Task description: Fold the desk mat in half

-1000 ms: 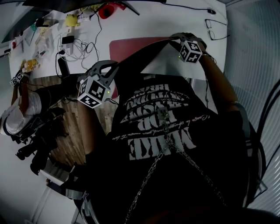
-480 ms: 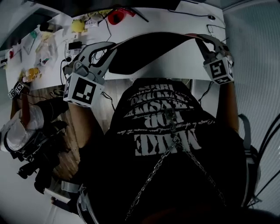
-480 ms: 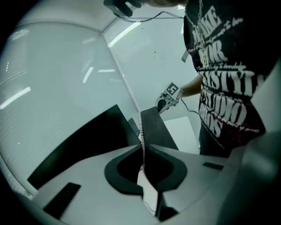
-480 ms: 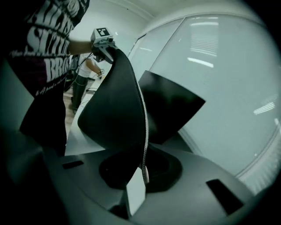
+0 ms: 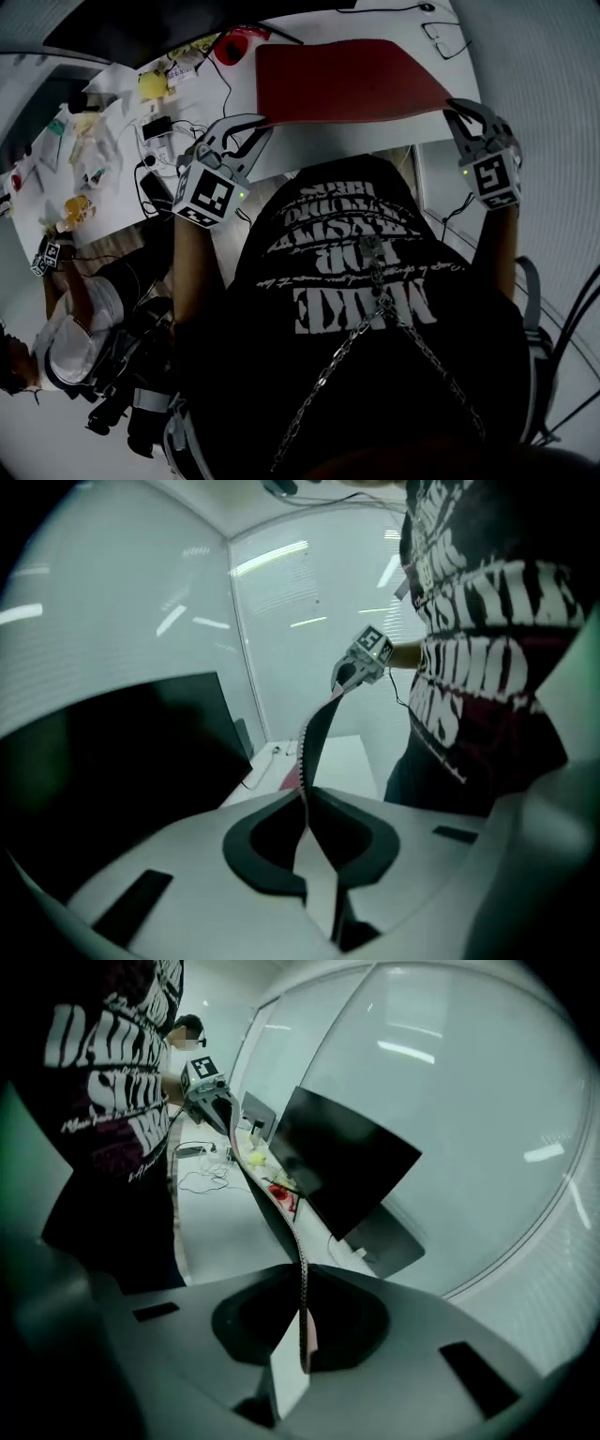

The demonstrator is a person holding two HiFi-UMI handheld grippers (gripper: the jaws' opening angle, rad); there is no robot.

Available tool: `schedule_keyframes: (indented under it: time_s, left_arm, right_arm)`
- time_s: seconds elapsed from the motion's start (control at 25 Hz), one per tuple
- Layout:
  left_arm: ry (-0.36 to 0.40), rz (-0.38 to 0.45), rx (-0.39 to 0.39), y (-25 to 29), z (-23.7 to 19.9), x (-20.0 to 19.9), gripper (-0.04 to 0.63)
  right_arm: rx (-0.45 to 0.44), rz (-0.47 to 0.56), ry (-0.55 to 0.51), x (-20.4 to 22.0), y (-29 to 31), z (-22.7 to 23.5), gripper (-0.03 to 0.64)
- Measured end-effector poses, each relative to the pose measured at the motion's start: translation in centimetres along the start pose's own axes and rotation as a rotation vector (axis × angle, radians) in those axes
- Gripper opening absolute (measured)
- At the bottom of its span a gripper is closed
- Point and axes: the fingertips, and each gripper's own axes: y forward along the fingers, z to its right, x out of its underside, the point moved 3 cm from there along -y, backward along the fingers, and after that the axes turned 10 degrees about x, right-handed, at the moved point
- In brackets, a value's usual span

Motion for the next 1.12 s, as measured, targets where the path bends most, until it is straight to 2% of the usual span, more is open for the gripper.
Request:
schedule_keyframes:
  time_s: [0.2, 0.32, 0.44, 0.6, 0.84, 0.92, 1.04, 1.12]
  left_arm:
    - [-0.221, -0.102, 0.197, 4.7, 6.5, 8.5, 0.025]
    - [-0.348, -0.139, 0.244, 6.6, 8.2, 11.4, 0.025]
    - [-0.447, -0.136, 0.183, 7.8, 6.2, 13.2, 0.025]
    - [-0.543, -0.168, 0.056, 9.7, 0.5, 15.4, 0.025]
    - [-0.743, -0.199, -0.068, 13.3, -7.4, 18.3, 0.025]
    - [-0.78, -0.245, -0.083, 14.4, -8.7, 19.5, 0.025]
    - [-0.791, -0.349, -0.117, 15.7, -9.6, 21.0, 0.026]
    - [-0.792, -0.407, -0.226, 16.1, -10.6, 22.0, 0.071]
  right_arm:
    - [-0.218, -0.193, 0.1, 6.2, 3.2, -9.1, 0.015]
    - [-0.29, -0.259, 0.15, 8.8, 5.3, -11.9, 0.015]
    - [-0.291, -0.288, 0.196, 10.2, 8.4, -12.2, 0.015]
    - [-0.22, -0.294, 0.219, 10.5, 13.8, -10.1, 0.015]
    - [-0.226, -0.319, 0.189, 10.6, 22.0, -6.8, 0.015]
    - [-0.24, -0.32, 0.184, 10.9, 24.3, -6.5, 0.015]
    - [-0.237, -0.337, 0.148, 11.3, 26.8, -6.7, 0.025]
    - [-0.143, -0.354, 0.115, 12.2, 28.0, -6.0, 0.099]
